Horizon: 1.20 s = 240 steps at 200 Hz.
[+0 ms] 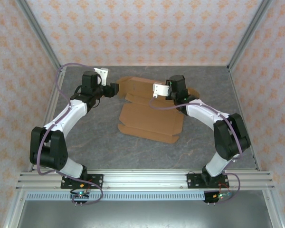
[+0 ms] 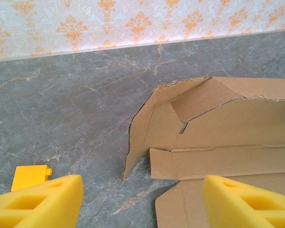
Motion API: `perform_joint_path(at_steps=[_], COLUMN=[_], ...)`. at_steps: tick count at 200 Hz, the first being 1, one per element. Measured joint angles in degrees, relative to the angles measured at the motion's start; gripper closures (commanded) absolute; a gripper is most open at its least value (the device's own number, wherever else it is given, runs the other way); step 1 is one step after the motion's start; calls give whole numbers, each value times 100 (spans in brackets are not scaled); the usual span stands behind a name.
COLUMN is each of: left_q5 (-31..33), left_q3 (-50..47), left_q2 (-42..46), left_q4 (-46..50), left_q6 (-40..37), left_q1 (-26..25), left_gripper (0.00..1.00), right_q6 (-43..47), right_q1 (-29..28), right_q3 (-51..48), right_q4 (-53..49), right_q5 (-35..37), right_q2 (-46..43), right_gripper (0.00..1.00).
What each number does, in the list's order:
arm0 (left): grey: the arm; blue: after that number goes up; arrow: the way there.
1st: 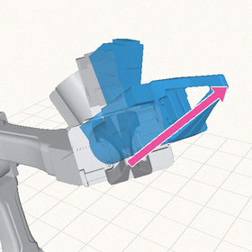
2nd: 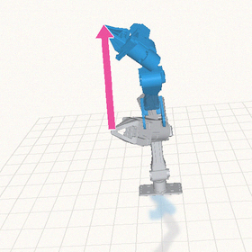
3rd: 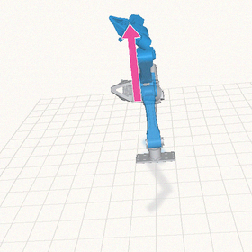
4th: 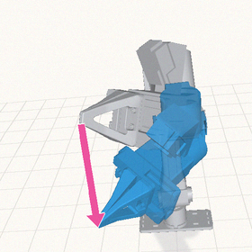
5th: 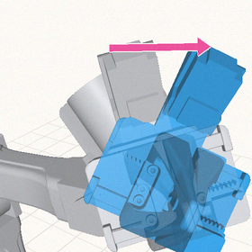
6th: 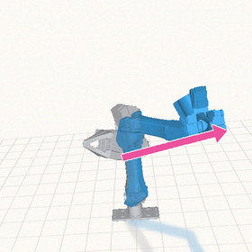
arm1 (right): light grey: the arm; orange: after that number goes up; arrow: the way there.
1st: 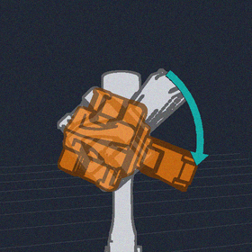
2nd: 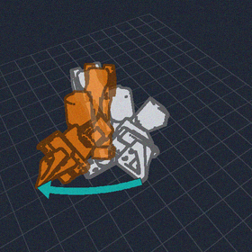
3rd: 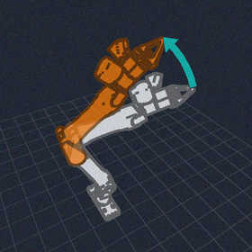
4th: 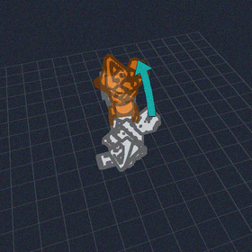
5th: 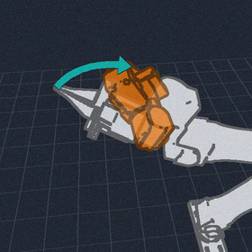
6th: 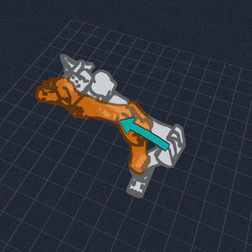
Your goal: Fold the paper box
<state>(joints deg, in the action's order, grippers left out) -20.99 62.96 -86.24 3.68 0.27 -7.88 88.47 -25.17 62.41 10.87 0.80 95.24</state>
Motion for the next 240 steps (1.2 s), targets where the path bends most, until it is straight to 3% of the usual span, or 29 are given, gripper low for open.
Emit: perform_joint_path(at_steps=[100, 122, 187, 240], left_q5=[-214, -155, -44, -214], left_q3=[90, 90, 90, 120], left_q2=[-57, -127, -140, -140], left_q4=[0, 0, 0, 9], left_q6=[317, 361, 422, 234], left_q1=[0, 0, 0, 85], left_gripper=[33, 33, 33, 30], right_q6=[1073, 1191, 1008, 654], right_q1=[-94, -94, -107, -13], right_q3=[-979, -1003, -859, -487], right_q4=[3254, 3582, 3067, 1801], right_q5=[437, 505, 424, -2], right_q2=[962, 1180, 769, 116], right_gripper=[99, 100, 100, 100])
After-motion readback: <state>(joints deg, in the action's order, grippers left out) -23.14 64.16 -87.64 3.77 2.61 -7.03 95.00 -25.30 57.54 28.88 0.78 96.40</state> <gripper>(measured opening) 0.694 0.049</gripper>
